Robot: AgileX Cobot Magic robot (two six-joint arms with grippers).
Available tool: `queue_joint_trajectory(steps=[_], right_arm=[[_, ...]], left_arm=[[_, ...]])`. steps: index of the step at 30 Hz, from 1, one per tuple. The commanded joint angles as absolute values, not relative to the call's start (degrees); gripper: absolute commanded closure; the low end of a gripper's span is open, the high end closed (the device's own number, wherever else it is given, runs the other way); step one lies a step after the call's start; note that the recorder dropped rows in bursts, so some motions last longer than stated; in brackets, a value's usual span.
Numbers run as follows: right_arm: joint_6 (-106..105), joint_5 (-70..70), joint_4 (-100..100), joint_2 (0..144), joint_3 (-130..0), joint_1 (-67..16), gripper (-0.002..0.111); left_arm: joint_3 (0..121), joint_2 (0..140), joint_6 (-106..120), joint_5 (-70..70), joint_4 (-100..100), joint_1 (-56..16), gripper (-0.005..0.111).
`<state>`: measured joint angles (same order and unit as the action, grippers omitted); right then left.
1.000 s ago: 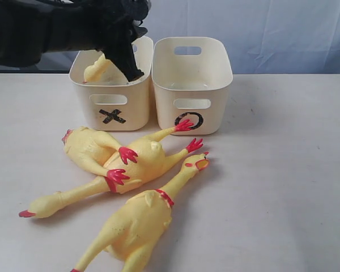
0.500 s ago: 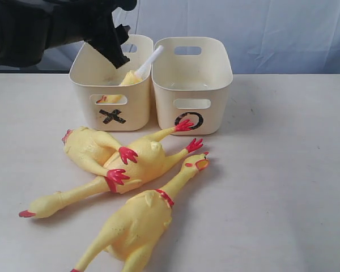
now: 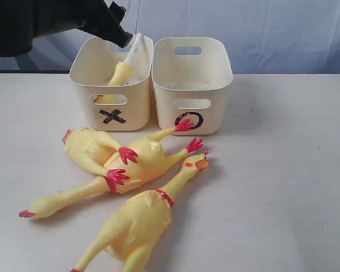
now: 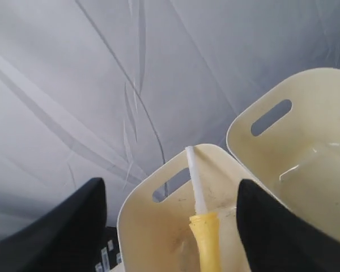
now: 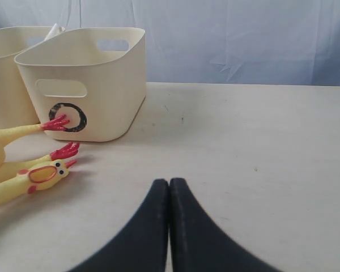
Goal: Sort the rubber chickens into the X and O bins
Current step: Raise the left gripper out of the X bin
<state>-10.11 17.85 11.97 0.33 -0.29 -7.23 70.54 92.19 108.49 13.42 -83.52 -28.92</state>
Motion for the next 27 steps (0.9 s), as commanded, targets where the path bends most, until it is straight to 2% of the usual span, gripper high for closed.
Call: queue_joint_trajectory(steps=[1,8,21,27], right_arm=[[-10.2,17.5,12.1,0.0,0.0,-7.4,0.108],[-10.2,17.5,12.1,0.0,0.0,-7.4,0.108],[-10.2,17.5,12.1,0.0,0.0,-7.4,0.108],[-10.2,17.5,12.1,0.0,0.0,-7.4,0.108]], left_arm=[[70.8,89.1,108.2,12.9,-91.2,-29.2,0.044],[69.2,85.0,118.2,12.7,-99.9,-29.2,0.044],[55.3,74.0,120.6,12.7,-99.9,-29.2,0.044],[48.8,69.0,120.6,0.8,-99.9,-29.2,0.044]])
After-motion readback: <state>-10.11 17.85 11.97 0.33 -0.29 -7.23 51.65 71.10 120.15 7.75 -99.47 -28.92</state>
